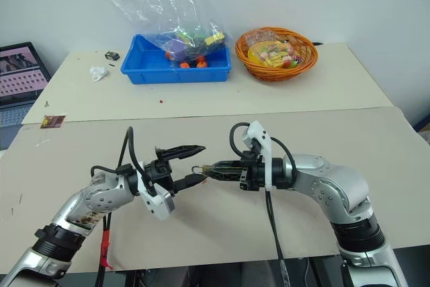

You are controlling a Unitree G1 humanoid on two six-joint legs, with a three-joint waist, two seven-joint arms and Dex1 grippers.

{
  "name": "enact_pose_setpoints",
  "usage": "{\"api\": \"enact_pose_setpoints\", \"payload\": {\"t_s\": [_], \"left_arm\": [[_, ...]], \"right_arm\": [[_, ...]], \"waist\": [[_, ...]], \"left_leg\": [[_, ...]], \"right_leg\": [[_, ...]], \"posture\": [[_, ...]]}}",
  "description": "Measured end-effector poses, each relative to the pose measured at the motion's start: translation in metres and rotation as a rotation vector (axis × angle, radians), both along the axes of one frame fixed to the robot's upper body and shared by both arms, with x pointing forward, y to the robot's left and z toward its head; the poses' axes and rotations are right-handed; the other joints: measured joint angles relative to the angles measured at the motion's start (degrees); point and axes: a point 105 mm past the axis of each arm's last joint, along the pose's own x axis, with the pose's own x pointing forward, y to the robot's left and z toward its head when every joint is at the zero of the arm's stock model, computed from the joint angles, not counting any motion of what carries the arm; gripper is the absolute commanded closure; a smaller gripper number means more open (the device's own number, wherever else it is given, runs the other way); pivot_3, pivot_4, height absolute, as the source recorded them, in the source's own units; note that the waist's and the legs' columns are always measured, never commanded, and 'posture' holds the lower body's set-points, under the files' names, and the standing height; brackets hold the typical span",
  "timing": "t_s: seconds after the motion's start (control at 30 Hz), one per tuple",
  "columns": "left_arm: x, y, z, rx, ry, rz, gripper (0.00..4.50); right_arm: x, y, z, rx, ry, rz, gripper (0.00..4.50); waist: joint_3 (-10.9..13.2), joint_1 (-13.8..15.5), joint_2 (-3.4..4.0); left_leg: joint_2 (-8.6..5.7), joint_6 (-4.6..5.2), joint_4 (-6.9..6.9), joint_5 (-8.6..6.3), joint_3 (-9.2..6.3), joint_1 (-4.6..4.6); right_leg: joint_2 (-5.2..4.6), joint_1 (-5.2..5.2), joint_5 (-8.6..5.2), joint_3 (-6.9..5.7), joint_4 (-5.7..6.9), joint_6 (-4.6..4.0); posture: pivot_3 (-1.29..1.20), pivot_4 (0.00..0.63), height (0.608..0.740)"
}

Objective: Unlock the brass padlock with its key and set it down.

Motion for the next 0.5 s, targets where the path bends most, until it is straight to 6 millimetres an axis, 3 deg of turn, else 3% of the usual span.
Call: {"api": "enact_pose_setpoints", "payload": {"t_s": [0.13, 0.27, 0.37, 0.5], "left_arm": [[0.015, 0.027, -0.013, -0.009, 0.141, 0.107, 0.25], [0.03, 0.04, -0.024, -0.102, 0.359, 0.194, 0.25], [0.036, 0.036, -0.024, -0.21, 0.5, 0.217, 0.91], [0.024, 0.016, -0.011, -0.391, 0.81, 0.121, 2.5]], "right_arm": [[0.0, -0.003, -0.001, -0.011, 0.002, 0.003, 4.36], [0.0, -0.003, 0.0, -0.011, 0.0, 0.009, 4.36], [0.001, -0.002, 0.003, -0.004, -0.015, 0.009, 4.36], [0.003, -0.002, 0.008, 0.003, -0.035, 0.004, 4.36]], "waist": [[0.0, 0.0, 0.0], [0.0, 0.0, 0.0], [0.0, 0.0, -0.02], [0.0, -0.1, -0.03]], "left_leg": [[0.0, 0.0, 0.0, 0.0, 0.0, 0.0], [-0.01, 0.02, 0.0, -0.01, -0.01, -0.01], [-0.01, 0.02, 0.01, -0.01, -0.01, -0.02], [0.0, 0.05, 0.01, -0.03, -0.02, -0.02]], "right_leg": [[0.0, 0.0, -0.01, -0.01, 0.0, 0.02], [0.0, 0.0, -0.03, -0.01, 0.0, 0.05], [0.0, 0.0, -0.02, -0.01, -0.01, 0.03], [0.0, -0.02, -0.02, 0.0, 0.0, 0.03]], "posture": [[0.0, 0.15, 0.74], [0.0, 0.15, 0.74], [0.0, 0.15, 0.74], [0.0, 0.15, 0.74]]}}
